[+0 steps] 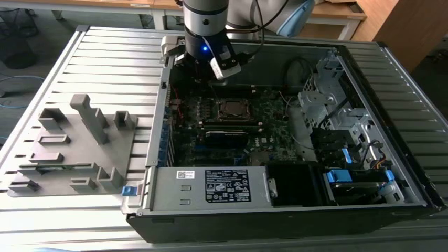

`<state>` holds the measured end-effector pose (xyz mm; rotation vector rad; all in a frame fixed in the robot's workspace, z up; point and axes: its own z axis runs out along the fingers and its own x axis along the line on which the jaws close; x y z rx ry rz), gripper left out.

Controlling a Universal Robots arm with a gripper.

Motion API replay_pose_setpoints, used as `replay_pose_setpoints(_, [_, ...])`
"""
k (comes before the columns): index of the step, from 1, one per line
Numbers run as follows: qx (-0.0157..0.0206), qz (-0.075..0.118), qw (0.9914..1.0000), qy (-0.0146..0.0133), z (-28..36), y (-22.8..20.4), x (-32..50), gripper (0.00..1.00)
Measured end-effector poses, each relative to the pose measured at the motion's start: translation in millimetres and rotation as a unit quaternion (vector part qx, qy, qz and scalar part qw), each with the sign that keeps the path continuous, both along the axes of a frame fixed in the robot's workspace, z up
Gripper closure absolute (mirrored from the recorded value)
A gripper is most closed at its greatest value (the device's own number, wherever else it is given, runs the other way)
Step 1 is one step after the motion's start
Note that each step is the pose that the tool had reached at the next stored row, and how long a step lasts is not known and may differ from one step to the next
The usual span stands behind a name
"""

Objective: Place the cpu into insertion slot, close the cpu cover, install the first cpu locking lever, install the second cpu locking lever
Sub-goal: 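Install the first cpu locking lever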

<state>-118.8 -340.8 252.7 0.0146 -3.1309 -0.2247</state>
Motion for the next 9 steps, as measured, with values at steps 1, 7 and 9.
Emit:
replay_pose_setpoints(1, [0.0003, 0.000, 1.00000, 0.0000, -0.1, 0.4, 0.0, 0.90])
replay_pose_setpoints(7, [0.0017, 0.000, 1.00000, 0.0000, -0.1, 1.2, 0.0, 0.90])
replay_pose_setpoints(9, [0.0030, 0.000, 1.00000, 0.0000, 0.0, 1.2, 0.0, 0.90])
